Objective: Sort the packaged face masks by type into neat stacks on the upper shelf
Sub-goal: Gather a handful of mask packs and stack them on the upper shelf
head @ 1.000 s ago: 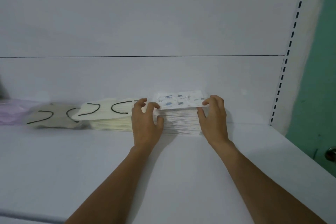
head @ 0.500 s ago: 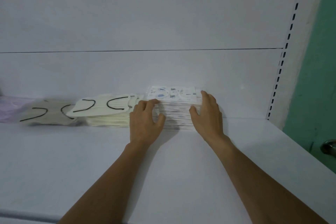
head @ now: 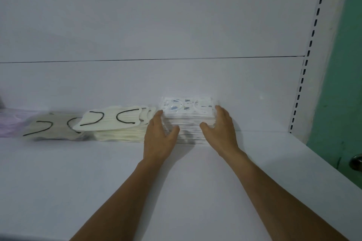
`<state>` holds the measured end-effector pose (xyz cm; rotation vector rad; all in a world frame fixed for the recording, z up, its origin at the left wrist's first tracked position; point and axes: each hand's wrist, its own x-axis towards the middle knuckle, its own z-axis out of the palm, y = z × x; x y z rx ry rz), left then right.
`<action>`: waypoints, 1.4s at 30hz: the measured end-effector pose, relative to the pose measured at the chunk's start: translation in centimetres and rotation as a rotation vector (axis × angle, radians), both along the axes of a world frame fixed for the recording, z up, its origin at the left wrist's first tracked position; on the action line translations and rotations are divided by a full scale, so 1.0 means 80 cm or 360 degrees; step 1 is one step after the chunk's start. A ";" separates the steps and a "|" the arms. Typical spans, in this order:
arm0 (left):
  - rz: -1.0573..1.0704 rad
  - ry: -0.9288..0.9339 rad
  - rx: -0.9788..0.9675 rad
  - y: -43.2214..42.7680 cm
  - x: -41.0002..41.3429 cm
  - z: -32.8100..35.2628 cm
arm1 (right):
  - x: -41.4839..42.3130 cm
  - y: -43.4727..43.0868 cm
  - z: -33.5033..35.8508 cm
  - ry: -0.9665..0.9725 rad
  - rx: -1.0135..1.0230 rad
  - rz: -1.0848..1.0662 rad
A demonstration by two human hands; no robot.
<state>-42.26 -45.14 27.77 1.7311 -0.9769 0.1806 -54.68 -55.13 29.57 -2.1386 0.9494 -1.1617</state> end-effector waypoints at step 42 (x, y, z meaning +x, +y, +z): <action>-0.0031 -0.0883 0.0289 0.344 -0.034 -0.081 | -0.038 0.286 -0.052 0.0458 -0.0644 0.0145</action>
